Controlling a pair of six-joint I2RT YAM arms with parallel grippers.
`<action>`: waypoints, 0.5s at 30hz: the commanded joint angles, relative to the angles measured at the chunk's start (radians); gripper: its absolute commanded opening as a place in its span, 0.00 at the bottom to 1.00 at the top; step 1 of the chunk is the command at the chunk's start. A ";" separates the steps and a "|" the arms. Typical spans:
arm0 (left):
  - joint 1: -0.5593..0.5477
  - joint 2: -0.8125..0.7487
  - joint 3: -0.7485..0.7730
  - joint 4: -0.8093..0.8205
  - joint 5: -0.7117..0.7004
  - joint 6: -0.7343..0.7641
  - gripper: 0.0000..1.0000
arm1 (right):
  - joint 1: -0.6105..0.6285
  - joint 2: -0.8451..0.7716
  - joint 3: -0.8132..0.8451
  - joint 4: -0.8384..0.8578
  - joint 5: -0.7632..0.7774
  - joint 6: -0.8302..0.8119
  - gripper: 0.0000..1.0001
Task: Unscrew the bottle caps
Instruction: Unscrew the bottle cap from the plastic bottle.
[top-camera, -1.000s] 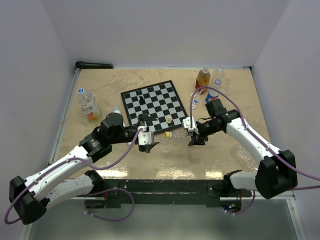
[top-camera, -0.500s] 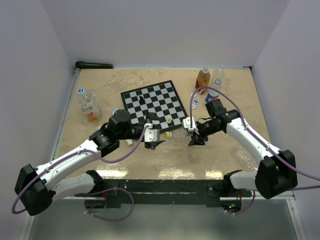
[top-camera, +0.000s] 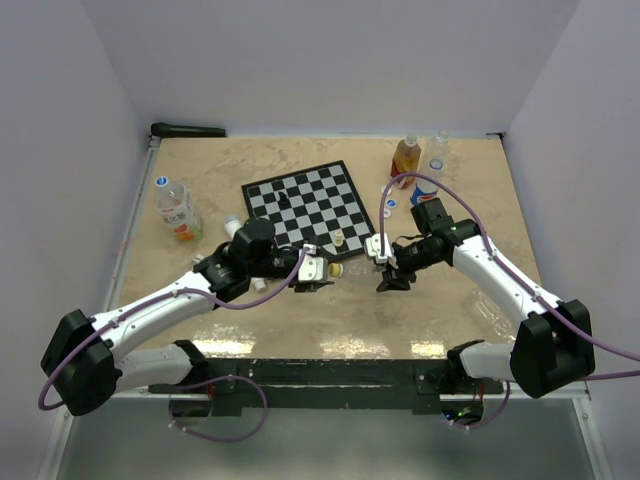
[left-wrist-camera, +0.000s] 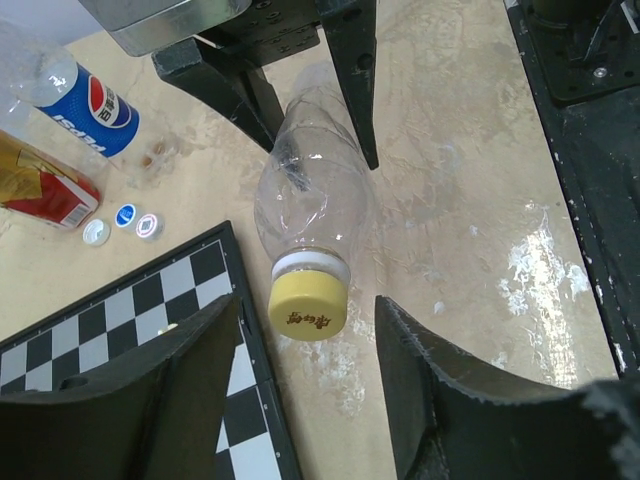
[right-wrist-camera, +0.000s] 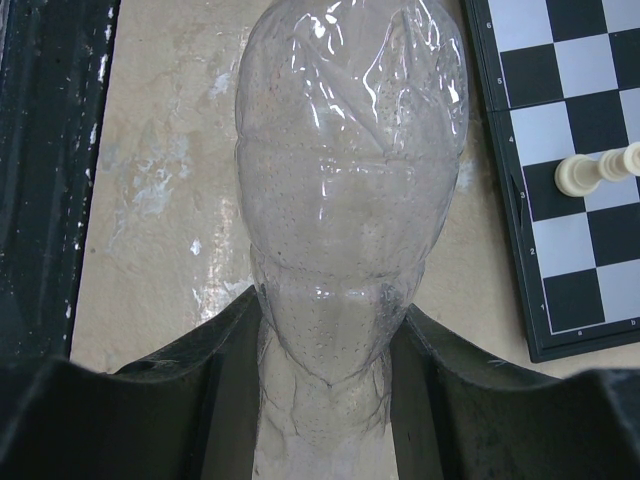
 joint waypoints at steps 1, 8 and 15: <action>0.001 0.008 0.025 0.048 0.056 -0.018 0.56 | 0.007 0.008 0.009 -0.005 -0.012 0.011 0.01; 0.001 0.031 0.032 0.041 0.075 -0.028 0.44 | 0.007 0.007 0.010 -0.004 -0.013 0.011 0.01; 0.001 0.034 0.062 0.012 0.092 -0.118 0.00 | 0.007 0.008 0.010 -0.004 -0.009 0.013 0.01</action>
